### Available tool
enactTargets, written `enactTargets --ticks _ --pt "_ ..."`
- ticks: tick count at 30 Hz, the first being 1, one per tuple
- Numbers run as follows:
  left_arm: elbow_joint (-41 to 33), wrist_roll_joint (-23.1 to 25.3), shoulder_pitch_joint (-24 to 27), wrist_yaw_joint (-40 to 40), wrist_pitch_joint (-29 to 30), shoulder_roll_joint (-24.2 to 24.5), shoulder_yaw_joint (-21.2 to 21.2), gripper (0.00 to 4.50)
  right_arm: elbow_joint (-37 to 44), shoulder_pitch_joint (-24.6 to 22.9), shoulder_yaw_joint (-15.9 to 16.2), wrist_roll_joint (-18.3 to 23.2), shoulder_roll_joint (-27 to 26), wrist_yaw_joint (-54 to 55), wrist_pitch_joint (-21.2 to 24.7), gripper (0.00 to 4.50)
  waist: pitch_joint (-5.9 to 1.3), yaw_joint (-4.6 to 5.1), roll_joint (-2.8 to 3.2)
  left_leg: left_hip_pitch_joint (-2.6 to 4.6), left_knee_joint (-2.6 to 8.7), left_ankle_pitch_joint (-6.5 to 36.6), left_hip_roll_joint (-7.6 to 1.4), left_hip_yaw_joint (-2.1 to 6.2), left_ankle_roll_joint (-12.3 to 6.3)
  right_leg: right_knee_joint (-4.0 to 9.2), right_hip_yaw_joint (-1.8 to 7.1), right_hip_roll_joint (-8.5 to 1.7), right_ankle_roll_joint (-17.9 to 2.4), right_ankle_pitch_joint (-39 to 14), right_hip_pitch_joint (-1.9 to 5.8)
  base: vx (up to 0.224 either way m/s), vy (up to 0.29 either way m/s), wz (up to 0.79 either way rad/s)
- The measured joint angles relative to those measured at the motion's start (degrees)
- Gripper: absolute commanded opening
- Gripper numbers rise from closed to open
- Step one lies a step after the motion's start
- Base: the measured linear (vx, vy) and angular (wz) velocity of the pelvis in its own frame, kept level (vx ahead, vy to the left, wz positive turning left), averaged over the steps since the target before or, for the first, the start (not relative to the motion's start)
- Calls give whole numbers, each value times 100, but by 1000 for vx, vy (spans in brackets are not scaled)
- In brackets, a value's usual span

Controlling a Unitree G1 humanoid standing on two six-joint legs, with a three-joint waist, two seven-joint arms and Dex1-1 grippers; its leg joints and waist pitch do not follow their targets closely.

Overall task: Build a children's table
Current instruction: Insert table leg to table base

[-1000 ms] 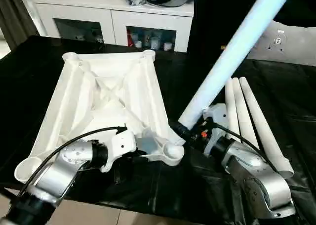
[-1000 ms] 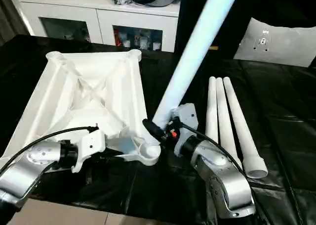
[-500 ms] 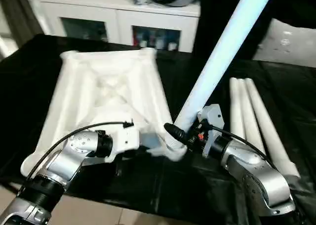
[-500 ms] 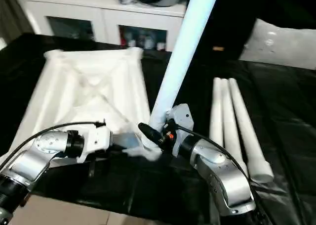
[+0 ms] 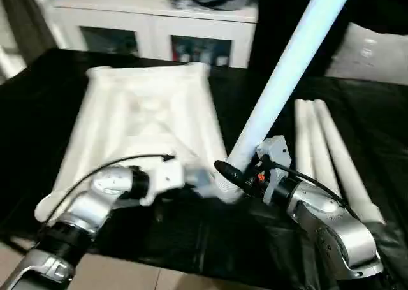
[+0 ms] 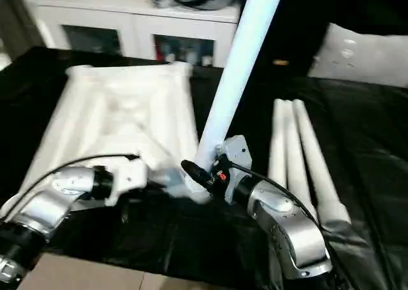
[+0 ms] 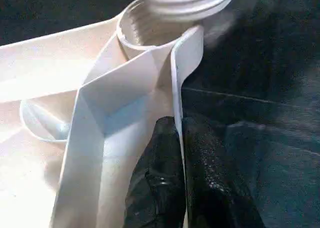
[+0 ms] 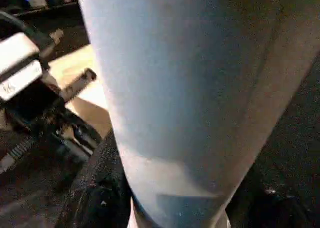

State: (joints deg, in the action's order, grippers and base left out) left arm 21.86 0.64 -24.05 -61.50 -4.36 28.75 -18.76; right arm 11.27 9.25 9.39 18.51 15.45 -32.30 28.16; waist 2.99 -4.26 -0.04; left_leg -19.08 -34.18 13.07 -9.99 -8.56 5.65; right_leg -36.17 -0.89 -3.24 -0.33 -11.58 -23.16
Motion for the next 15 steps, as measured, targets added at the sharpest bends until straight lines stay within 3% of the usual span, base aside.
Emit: enactTargets --ticks 7,15 --pt "-77 -372 -61 -635 674 95 56 0 -69 309 80 -53 14 -66 130 193 2 29 -6 -7 10 13 0 -4 -20 2 -1 0 -7 -20 -5 0 0 0" --pt "-80 -325 -77 -681 671 92 40 0 -195 458 229 -83 104 -187 338 193 4 4 -22 -6 10 13 0 -7 -21 4 -2 -2 -7 -20 -3 0 0 0"
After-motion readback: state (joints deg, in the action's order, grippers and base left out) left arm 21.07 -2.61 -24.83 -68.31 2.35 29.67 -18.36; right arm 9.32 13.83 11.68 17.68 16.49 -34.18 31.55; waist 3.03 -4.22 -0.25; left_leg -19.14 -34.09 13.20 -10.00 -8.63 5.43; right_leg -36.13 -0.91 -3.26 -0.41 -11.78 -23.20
